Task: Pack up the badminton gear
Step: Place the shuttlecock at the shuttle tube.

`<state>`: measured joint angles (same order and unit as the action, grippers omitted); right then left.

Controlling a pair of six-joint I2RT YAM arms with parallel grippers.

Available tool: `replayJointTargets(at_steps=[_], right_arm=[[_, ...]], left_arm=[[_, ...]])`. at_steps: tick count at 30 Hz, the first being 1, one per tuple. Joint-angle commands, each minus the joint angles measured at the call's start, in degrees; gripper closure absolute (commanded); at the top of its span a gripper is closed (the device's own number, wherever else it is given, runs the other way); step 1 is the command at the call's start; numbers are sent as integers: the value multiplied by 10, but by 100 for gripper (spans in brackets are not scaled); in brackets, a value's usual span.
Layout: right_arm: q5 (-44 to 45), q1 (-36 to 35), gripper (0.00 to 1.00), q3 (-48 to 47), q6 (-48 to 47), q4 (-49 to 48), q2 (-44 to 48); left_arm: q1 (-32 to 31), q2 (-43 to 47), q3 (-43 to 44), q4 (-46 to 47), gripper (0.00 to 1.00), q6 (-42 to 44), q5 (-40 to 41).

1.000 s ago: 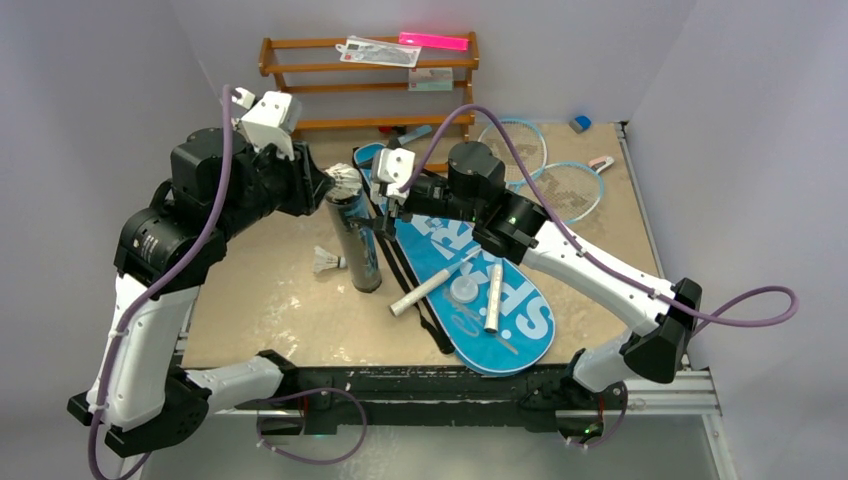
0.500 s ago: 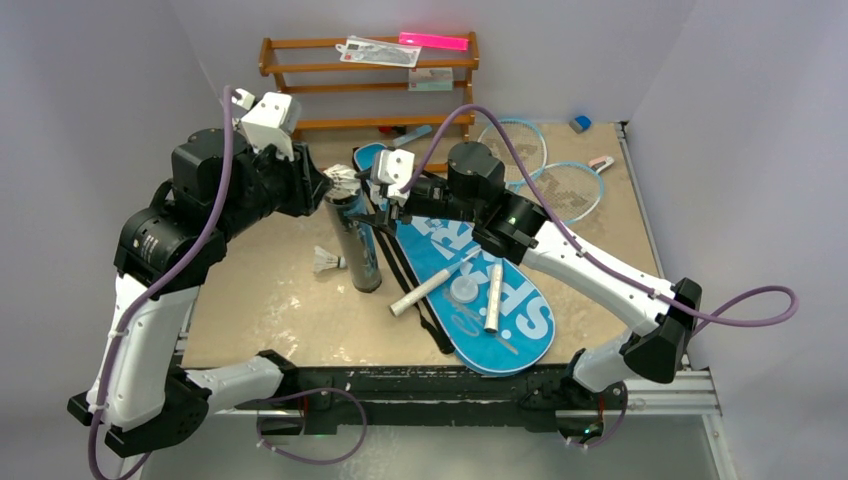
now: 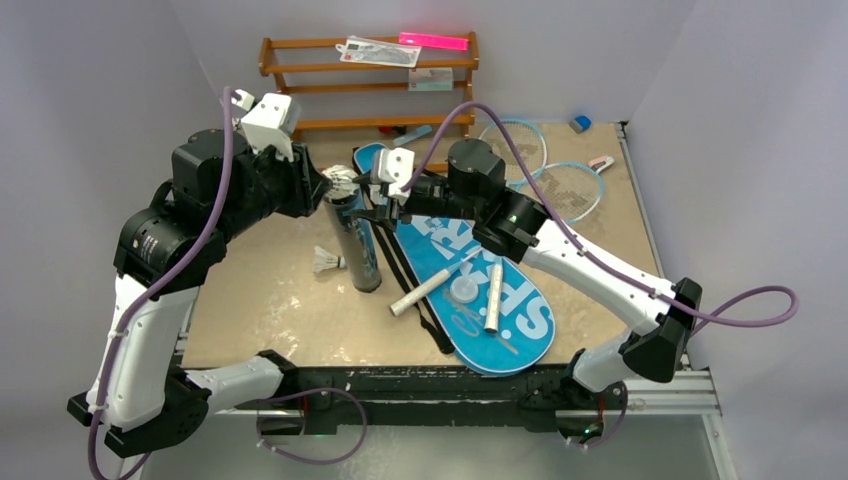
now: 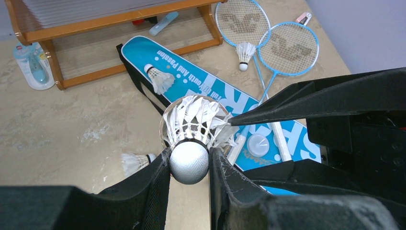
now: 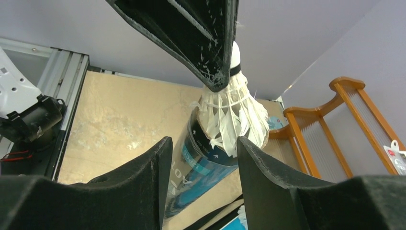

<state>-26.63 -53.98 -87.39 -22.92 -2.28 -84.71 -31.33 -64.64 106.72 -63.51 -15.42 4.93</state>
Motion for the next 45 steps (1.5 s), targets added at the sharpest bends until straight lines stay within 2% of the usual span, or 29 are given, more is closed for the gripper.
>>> replayJointTargets(at_steps=[1,8,14,17,19,20,21,26,39,45], right_arm=[[-27,-3,46,-45,3,18,-5],[-24,-2,48,-75,-8,58,-21],[-14,-3,52,-79,30,41,-7],[12,-2,65,-89,44,38,-7],[26,-2,88,-100,52,41,-12],[34,-3,96,-106,53,43,-15],[46,-3,100,-110,55,43,-18],[76,-3,100,-133,51,56,-36],[68,-3,100,-177,29,115,-88],[77,-3,100,-176,36,108,-83]], left_arm=[[-3,4,-2,-2,100,2,7],[-2,3,-1,0,100,1,8],[-3,4,1,1,100,2,13],[-3,4,1,1,100,1,13],[-3,6,1,2,100,0,14],[-2,6,1,3,100,0,14],[-2,7,1,3,100,0,13],[-2,6,8,1,100,0,15],[-2,9,11,1,100,-5,20],[-2,9,12,2,100,-4,21]])
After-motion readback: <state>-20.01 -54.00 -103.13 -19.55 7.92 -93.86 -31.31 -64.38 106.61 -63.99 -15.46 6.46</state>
